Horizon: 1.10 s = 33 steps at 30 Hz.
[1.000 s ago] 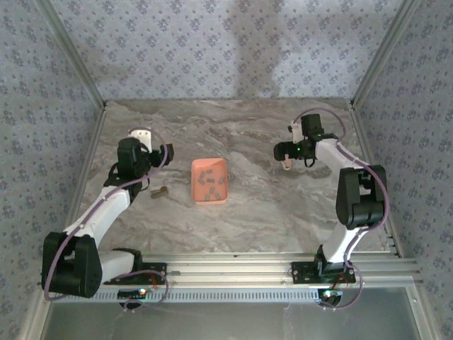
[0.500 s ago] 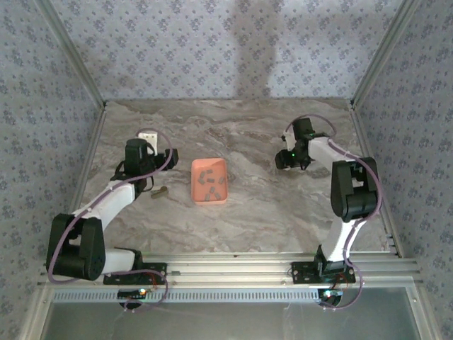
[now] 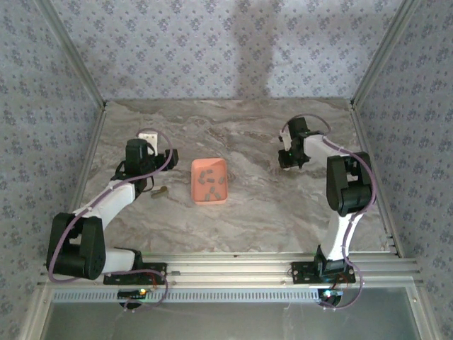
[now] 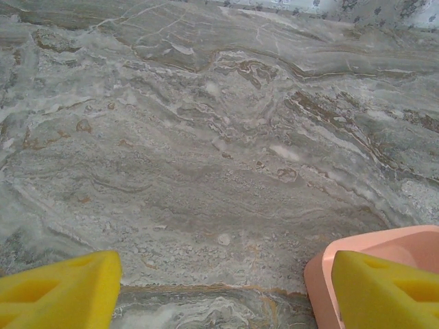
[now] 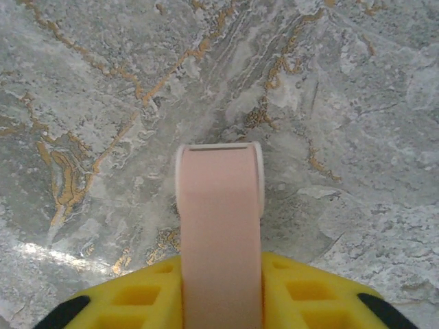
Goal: Load the staples into the stapler
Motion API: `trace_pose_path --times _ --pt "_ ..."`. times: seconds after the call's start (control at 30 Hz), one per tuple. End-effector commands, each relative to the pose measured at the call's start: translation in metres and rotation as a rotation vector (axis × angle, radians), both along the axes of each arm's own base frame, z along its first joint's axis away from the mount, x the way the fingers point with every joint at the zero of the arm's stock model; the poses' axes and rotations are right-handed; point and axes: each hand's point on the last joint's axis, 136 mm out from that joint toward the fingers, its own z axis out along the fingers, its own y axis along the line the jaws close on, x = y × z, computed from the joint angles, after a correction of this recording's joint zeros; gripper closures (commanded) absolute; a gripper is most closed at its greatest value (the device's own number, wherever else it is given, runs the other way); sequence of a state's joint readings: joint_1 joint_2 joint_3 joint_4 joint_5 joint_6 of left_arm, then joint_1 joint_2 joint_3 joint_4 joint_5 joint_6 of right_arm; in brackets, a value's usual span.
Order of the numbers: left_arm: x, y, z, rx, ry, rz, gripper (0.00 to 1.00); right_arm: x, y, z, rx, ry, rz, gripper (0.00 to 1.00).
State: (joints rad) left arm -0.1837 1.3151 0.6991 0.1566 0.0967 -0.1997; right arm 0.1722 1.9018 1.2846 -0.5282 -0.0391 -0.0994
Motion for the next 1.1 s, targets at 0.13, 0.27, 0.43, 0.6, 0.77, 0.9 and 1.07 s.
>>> trace_pose_path --times 0.13,0.27,0.43,0.6,0.77,0.9,1.07 --pt "-0.013 -0.044 0.027 -0.083 -0.068 -0.254 0.21 -0.010 0.010 0.034 -0.020 -0.127 0.110 0.79" --pt "-0.035 -0.072 0.044 -0.070 -0.176 -0.424 0.22 -0.033 0.042 0.068 0.094 -0.232 0.270 0.80" --pt "-0.077 -0.110 0.054 0.016 -0.251 -0.692 0.25 -0.080 0.101 0.107 0.215 -0.366 0.655 0.80" --pt "-0.121 -0.145 0.066 0.042 -0.385 -0.958 0.36 -0.129 0.146 0.133 0.293 -0.519 1.004 0.81" --pt "-0.154 -0.168 0.052 0.148 -0.443 -1.137 0.35 -0.166 0.175 0.143 0.297 -0.616 1.267 0.81" --pt "-0.163 -0.180 0.047 0.198 -0.445 -1.200 0.33 -0.181 0.192 0.148 0.314 -0.630 1.348 0.81" --pt "-0.173 -0.195 0.046 0.220 -0.467 -1.276 0.34 -0.187 0.207 0.155 0.345 -0.631 1.386 0.81"
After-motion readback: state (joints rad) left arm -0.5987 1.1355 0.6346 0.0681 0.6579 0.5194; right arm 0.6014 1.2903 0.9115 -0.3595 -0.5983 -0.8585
